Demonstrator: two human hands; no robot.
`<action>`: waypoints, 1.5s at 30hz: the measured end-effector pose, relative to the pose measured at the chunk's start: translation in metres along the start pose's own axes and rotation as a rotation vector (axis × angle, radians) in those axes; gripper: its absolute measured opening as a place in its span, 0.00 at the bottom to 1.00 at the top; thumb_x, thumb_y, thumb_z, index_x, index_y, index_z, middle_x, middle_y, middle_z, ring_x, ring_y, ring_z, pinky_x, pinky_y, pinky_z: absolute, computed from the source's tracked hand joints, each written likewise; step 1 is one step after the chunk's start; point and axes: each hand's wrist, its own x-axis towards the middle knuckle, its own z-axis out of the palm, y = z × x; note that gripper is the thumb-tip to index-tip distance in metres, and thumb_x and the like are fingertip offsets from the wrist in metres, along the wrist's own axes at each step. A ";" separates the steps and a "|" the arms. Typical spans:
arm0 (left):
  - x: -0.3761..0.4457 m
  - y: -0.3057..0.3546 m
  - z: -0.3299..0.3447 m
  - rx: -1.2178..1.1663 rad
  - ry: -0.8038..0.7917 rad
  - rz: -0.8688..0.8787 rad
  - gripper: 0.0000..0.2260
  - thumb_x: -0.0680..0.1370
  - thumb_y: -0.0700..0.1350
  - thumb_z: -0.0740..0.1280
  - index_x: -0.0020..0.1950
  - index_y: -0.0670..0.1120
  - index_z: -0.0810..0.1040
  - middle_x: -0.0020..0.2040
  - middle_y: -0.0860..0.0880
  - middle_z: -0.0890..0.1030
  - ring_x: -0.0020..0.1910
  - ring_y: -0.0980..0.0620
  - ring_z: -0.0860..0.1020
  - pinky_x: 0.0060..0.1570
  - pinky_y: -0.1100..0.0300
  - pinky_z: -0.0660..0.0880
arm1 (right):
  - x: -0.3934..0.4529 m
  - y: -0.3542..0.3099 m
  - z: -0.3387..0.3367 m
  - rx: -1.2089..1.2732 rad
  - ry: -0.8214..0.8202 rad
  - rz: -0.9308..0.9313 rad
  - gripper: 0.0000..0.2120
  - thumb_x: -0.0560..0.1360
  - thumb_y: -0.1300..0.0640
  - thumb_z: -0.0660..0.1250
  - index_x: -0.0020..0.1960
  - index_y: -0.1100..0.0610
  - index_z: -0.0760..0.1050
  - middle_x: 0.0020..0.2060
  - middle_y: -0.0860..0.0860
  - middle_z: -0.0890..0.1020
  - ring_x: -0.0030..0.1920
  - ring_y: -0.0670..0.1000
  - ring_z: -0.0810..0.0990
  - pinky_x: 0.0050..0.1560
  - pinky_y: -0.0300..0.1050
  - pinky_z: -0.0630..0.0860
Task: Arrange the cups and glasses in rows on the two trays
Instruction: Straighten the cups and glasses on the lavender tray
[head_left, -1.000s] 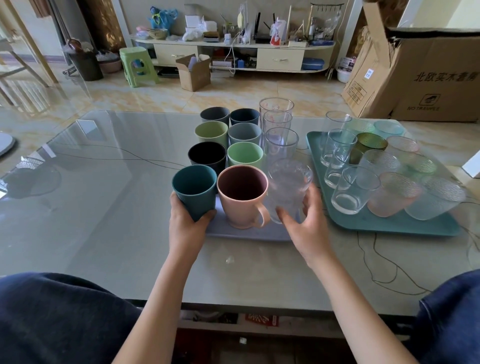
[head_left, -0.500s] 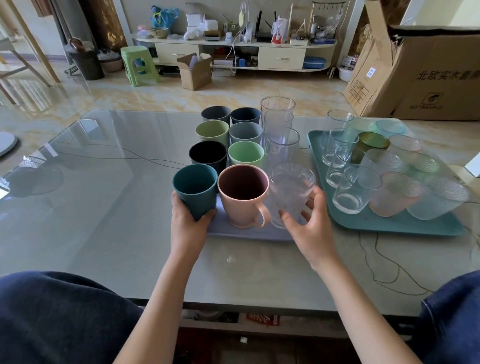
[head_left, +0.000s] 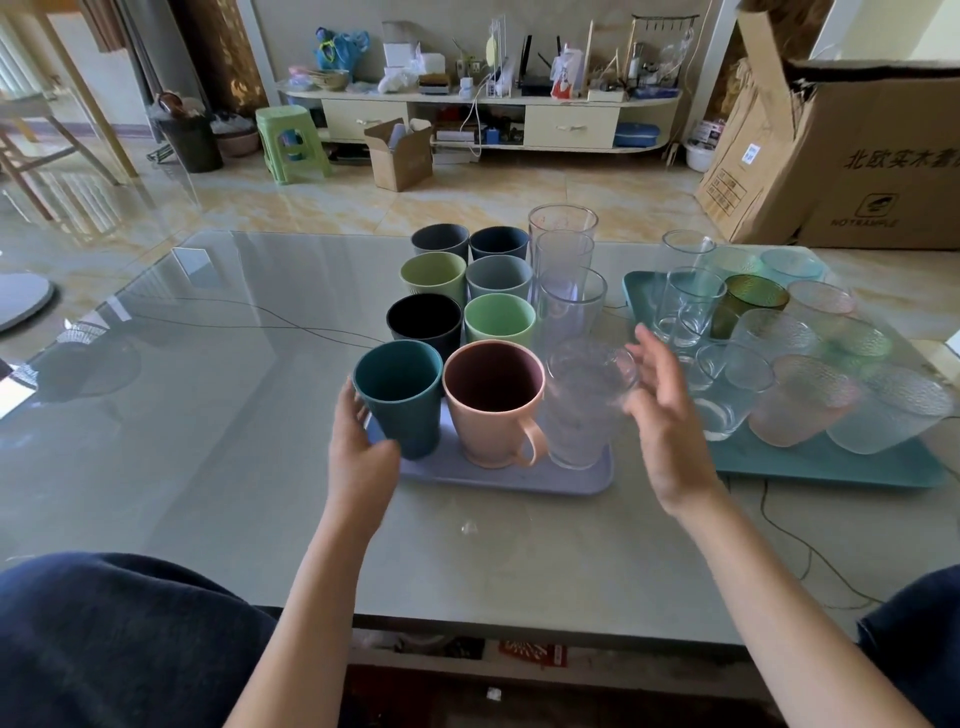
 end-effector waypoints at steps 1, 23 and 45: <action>0.005 0.006 -0.004 -0.065 0.075 -0.024 0.29 0.71 0.24 0.57 0.69 0.44 0.67 0.67 0.45 0.74 0.67 0.48 0.71 0.64 0.49 0.71 | 0.008 -0.008 -0.002 -0.022 -0.002 -0.022 0.33 0.69 0.58 0.56 0.74 0.50 0.60 0.67 0.49 0.69 0.66 0.44 0.68 0.54 0.22 0.67; 0.133 0.081 0.016 0.778 -0.295 -0.071 0.08 0.76 0.39 0.62 0.47 0.39 0.80 0.30 0.46 0.75 0.29 0.52 0.73 0.28 0.64 0.70 | 0.110 -0.054 0.019 -0.737 -0.223 -0.066 0.37 0.68 0.47 0.75 0.72 0.56 0.64 0.62 0.53 0.75 0.58 0.52 0.75 0.54 0.42 0.71; 0.190 0.098 0.058 0.922 -0.298 0.118 0.26 0.71 0.47 0.71 0.66 0.40 0.71 0.61 0.41 0.76 0.55 0.44 0.75 0.46 0.58 0.71 | 0.190 -0.082 0.037 -1.039 -0.241 0.063 0.35 0.67 0.47 0.74 0.66 0.62 0.64 0.59 0.56 0.75 0.49 0.53 0.72 0.44 0.44 0.69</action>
